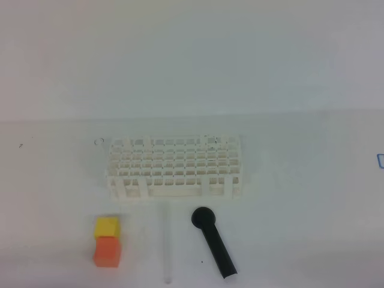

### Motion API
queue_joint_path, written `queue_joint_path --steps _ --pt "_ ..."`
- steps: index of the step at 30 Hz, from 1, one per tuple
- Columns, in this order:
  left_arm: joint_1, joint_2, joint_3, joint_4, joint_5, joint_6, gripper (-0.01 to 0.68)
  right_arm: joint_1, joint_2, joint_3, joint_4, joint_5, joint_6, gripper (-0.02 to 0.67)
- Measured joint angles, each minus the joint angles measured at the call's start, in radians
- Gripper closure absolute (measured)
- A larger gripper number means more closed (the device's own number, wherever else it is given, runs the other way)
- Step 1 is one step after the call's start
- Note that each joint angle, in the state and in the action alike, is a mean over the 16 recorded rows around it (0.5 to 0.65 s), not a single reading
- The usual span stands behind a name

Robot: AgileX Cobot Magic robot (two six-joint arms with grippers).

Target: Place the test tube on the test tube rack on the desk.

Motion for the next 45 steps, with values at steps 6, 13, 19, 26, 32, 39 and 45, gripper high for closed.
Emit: queue_joint_path --steps 6,13,19,26,32,39,45 --pt "0.0 0.0 0.0 0.0 0.0 -0.001 0.674 0.0 0.0 0.0 0.0 0.0 0.0 0.65" --pt "0.0 0.0 0.0 0.0 0.0 -0.001 0.674 0.0 0.0 0.0 0.0 0.0 0.0 0.65" --pt "0.0 0.0 0.0 0.003 0.0 -0.001 0.674 0.0 0.0 0.0 -0.002 0.0 0.0 0.65" --pt "0.0 0.0 0.0 0.027 0.0 0.001 0.674 0.0 0.0 0.0 -0.012 0.0 0.0 0.65" --pt "0.0 0.0 0.0 0.049 -0.017 0.003 0.674 0.0 0.0 0.0 -0.022 0.0 0.0 0.65" --pt "0.0 0.0 0.0 0.059 -0.172 0.003 0.674 0.0 0.0 0.002 -0.027 -0.045 0.0 0.65" --pt "0.0 0.0 0.0 0.058 -0.406 0.002 0.674 0.0 0.0 0.004 -0.028 -0.206 0.0 0.65"
